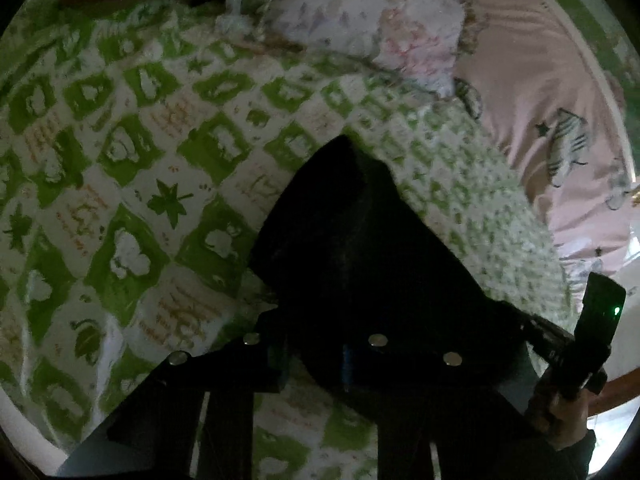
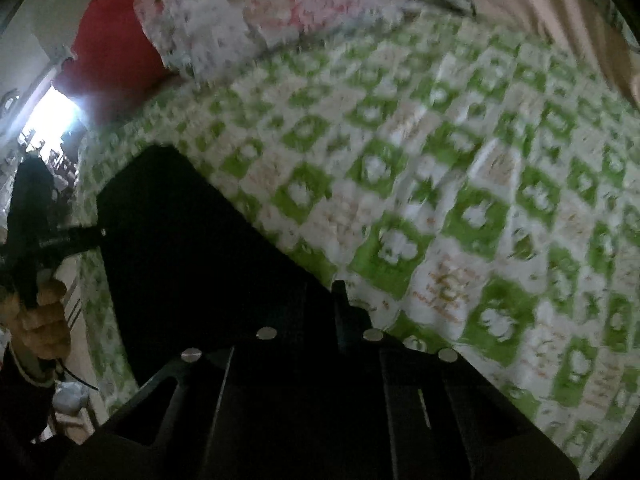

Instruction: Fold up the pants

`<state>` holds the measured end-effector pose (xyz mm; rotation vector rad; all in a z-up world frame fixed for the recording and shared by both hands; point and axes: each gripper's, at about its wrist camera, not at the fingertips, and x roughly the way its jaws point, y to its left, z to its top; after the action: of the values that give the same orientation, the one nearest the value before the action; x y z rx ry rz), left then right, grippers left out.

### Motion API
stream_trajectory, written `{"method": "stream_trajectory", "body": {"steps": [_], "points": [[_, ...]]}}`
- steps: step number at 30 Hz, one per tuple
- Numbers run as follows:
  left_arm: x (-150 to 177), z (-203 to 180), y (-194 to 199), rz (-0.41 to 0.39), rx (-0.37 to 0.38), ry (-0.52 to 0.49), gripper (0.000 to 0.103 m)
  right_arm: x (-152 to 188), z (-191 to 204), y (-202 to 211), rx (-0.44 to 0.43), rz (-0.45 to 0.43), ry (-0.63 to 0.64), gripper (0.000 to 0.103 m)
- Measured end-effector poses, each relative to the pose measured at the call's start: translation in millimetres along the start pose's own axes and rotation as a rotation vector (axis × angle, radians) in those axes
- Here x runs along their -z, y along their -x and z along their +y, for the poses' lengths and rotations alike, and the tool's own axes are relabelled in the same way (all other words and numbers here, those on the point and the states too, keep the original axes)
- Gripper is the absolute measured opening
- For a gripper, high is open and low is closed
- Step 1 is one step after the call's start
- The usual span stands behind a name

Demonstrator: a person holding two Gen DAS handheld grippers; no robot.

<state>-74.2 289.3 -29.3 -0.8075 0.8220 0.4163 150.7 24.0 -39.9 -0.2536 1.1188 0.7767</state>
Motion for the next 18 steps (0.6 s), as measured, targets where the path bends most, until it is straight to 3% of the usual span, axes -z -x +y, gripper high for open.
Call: {"method": "stream_trajectory", "body": {"steps": [7,18], "points": [[-1.4,-16.0,44.2,-0.082,0.064,-0.055,0.017,-13.0,10.4,27.9,0.049,-0.086,0.034,0.010],[-3.7,-5.4,-8.7,-0.029,-0.035,-0.108,0.018,-10.0,-2.3,-17.7,0.176,-0.074,-0.008,0.009]]}}
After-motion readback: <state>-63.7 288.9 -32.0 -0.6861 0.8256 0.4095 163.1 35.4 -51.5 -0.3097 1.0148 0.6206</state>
